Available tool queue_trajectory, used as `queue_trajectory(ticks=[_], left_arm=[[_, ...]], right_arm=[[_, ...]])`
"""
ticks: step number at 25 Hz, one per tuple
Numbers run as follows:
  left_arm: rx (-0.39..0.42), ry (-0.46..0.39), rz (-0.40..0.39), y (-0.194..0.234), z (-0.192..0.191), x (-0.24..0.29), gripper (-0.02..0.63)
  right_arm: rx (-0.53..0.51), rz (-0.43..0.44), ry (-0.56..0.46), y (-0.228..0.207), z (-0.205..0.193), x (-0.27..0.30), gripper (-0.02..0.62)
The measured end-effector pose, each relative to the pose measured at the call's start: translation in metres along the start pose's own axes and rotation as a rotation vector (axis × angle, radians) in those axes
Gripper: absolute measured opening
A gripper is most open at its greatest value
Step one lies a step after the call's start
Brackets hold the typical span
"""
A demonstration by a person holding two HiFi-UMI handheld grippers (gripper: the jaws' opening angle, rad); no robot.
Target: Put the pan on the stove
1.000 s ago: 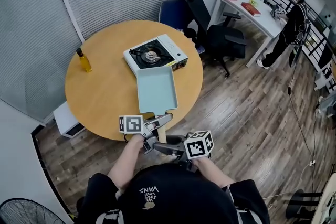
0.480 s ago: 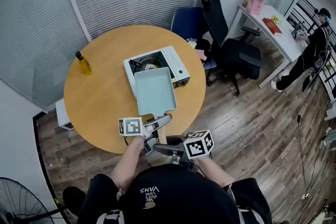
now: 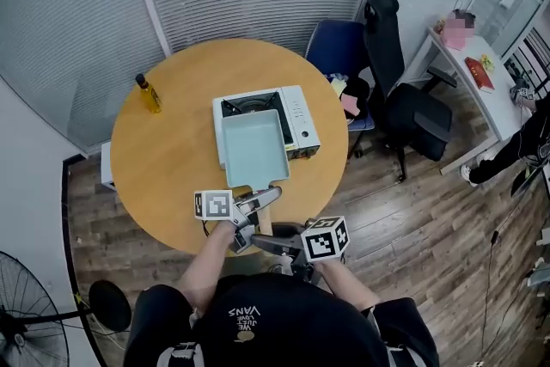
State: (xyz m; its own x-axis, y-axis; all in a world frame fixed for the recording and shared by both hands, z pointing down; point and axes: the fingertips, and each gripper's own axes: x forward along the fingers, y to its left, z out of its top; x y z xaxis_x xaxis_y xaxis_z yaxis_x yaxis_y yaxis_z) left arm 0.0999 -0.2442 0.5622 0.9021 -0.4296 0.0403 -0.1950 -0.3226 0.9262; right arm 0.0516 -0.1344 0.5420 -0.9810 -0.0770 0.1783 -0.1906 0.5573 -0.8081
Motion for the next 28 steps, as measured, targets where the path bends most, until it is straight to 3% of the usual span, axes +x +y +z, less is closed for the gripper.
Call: queue_trajectory(ticks=[13, 28], left_arm=[[-0.023, 0.012, 0.030, 0.043, 0.061, 0.036, 0.213], [-0.054, -0.014, 0.069, 0.094, 0.108, 0.057, 0.210]], right_arm=[[0.037, -0.007, -0.005, -0.058, 0.058, 0.008, 0.198], [0.057, -0.009, -0.007, -0.116, 0.098, 0.022, 0.198]])
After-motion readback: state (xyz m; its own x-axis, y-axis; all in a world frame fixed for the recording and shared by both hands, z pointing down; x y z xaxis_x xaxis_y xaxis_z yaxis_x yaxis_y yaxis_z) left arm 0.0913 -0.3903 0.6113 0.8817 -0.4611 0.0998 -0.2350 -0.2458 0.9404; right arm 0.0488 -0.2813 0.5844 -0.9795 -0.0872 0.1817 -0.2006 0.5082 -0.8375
